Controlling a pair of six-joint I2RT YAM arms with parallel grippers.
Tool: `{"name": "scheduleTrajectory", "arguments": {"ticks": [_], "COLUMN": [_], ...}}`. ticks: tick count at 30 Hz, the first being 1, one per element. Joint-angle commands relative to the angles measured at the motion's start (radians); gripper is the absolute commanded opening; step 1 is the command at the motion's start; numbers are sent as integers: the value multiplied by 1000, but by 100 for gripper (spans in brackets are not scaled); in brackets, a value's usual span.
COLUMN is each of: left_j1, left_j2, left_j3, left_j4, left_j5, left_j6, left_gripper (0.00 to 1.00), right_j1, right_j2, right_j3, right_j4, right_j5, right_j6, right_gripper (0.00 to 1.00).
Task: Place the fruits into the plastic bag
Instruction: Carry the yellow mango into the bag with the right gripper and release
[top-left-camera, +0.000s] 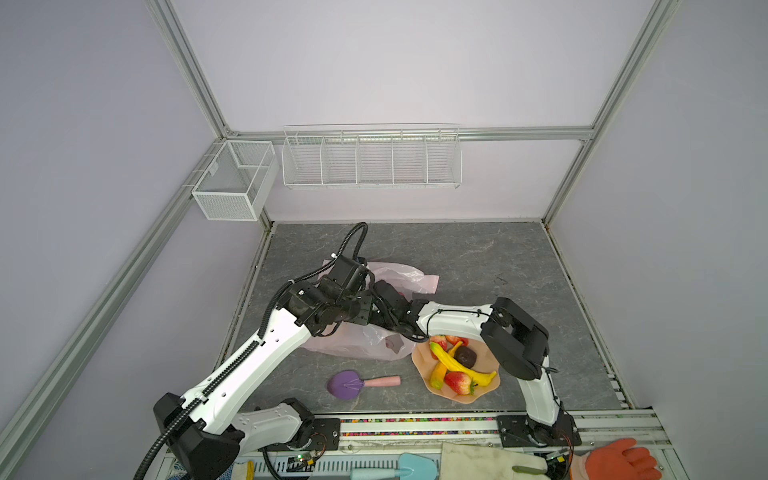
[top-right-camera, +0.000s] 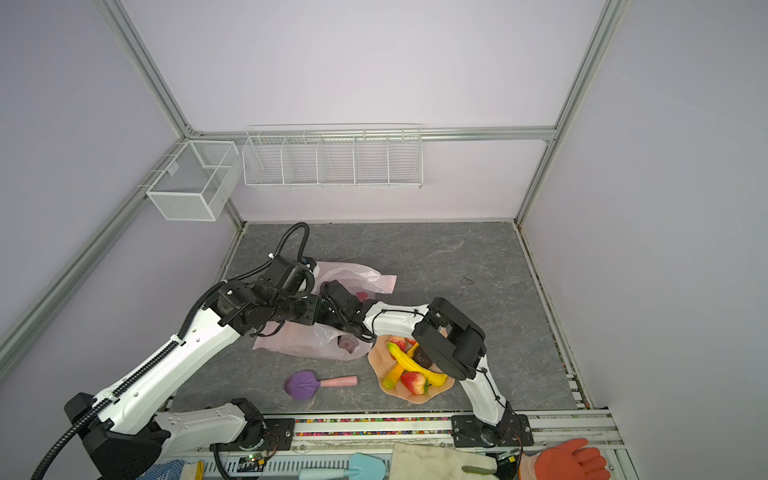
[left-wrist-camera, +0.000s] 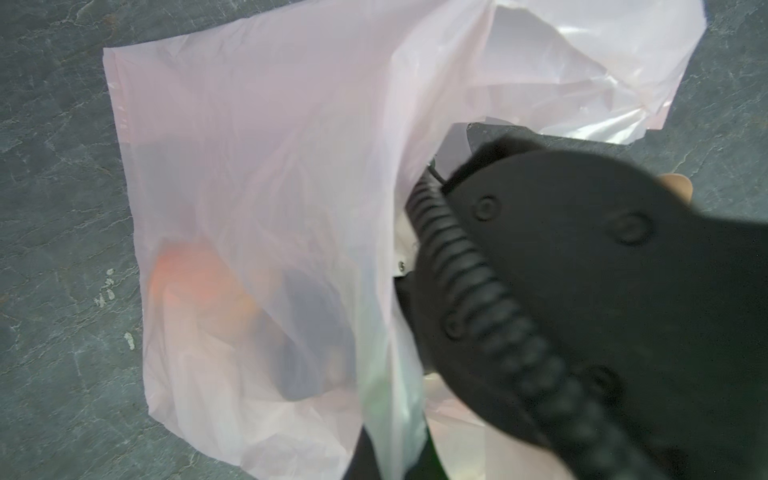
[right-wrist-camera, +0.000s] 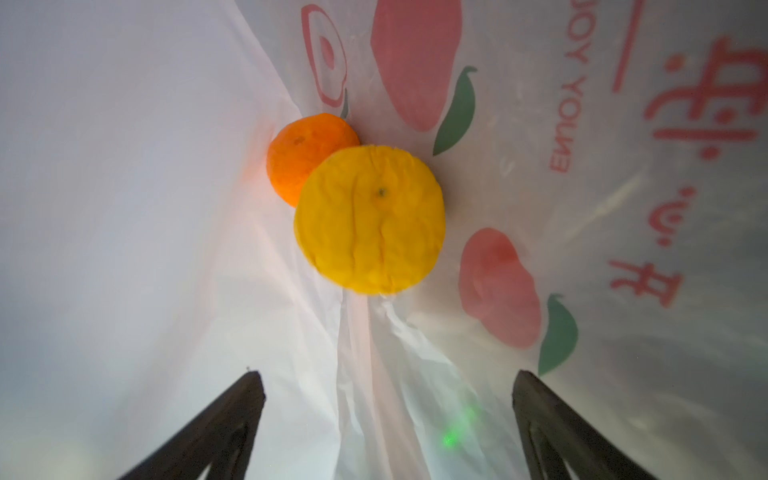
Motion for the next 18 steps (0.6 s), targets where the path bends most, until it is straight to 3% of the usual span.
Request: {"name": "scheduleTrajectory", "arguments": {"ticks": [1, 7, 18], "left_j1": [4, 4, 4], "left_j2": [-16, -22, -17], "left_j3": [-13, -22, -31], "left_j4": [-11, -7, -4], "left_j5": [-21, -22, -35], "left_j6": [12, 8, 9], "left_gripper": [0, 0, 0], "right_j1": [-4, -16, -40], "right_j2": [-108, -221, -360], "right_j3": [-23, -52, -120], "right_j4": [-113, -307, -447], "right_j5": [33, 92, 161], "right_j6": [-25, -156, -262], "right_gripper": [97, 99, 99]}}
